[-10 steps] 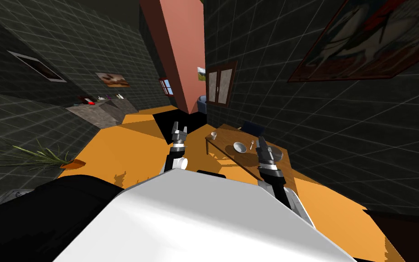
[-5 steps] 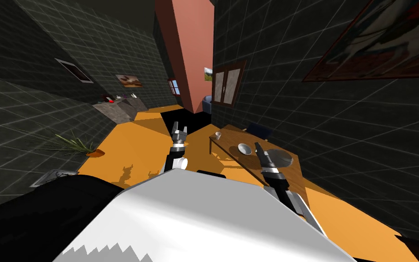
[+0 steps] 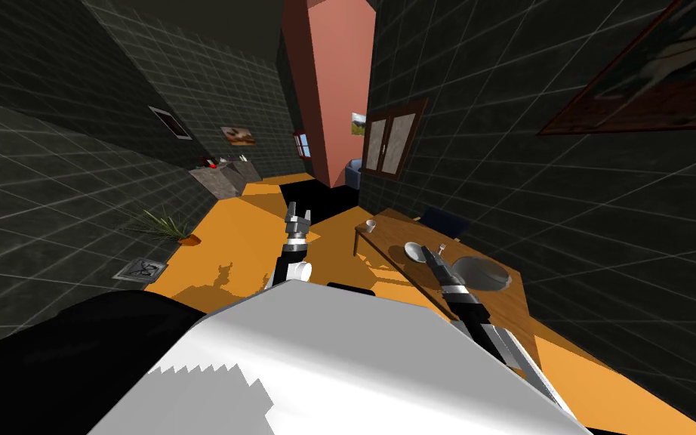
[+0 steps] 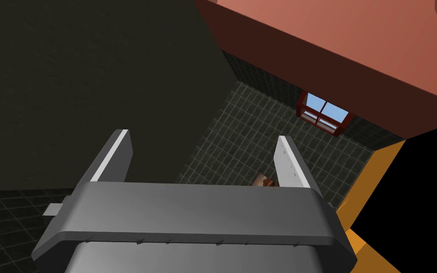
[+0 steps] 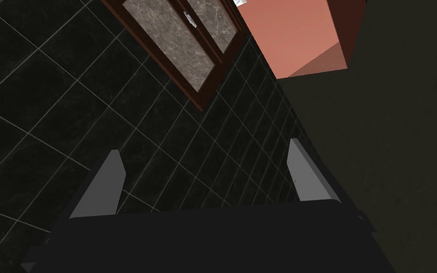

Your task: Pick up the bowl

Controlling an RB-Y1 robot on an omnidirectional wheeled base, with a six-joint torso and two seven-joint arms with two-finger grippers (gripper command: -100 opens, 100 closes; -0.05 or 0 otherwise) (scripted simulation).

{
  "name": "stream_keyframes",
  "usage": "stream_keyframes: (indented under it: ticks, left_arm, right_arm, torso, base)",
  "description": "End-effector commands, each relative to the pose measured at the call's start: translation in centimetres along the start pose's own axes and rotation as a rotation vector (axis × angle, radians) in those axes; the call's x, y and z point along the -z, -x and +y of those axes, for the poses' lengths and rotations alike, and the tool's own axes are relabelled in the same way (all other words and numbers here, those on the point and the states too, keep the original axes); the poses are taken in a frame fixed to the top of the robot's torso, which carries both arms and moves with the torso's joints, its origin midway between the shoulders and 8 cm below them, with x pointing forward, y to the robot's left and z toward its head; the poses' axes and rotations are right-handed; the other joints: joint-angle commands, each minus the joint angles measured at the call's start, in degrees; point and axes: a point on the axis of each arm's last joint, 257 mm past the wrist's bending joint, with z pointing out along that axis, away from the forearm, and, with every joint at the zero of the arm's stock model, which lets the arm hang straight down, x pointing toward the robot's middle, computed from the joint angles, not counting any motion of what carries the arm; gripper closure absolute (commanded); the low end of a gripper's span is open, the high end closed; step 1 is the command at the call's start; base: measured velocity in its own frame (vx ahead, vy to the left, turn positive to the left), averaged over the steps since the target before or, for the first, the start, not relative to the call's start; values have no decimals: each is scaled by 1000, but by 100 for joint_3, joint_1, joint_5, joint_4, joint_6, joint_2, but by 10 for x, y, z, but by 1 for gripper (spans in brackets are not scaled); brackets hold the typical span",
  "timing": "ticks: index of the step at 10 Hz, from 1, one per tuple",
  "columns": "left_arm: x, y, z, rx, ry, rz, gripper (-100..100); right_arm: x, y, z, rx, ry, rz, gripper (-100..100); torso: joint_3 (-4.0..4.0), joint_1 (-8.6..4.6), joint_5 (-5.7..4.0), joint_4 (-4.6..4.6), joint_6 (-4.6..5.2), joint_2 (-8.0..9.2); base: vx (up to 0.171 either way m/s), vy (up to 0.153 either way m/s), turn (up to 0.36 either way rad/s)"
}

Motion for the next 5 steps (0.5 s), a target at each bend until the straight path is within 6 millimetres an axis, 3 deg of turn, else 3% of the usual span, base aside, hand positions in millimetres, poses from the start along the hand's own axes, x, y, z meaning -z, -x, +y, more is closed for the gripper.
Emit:
stream_keyframes:
  ticks: [1,2,3,4,5]
  left_arm:
    - [0,0,0,0,0,0,0]
    - [0,0,0,0,0,0,0]
    - [0,0,0,0,0,0,0]
    - [0,0,0,0,0,0,0]
    - [0,0,0,0,0,0,0]
  right_arm:
    - [6,-9,-19,35,-33,33,-100]
    - [16,-15,-41,110,-67,83,-100]
    - [19,-18,-46,107,-79,89,-100]
    - [31,-23,-70,179,-117,144,-100]
    - [32,-24,-72,179,-120,145,-100]
  torso:
    - [0,0,0,0,0,0]
    - [-1,-4,-1,0,3,-2]
    - [-2,-2,-1,-1,0,-3]
    - [-2,-4,-1,-1,4,-4]
    - [-2,-1,1,-1,1,-4]
  base:
    - [-11,31,124]
    - [-10,39,220]
    - [-5,30,103]
    - [0,41,195]
    - [2,28,120]
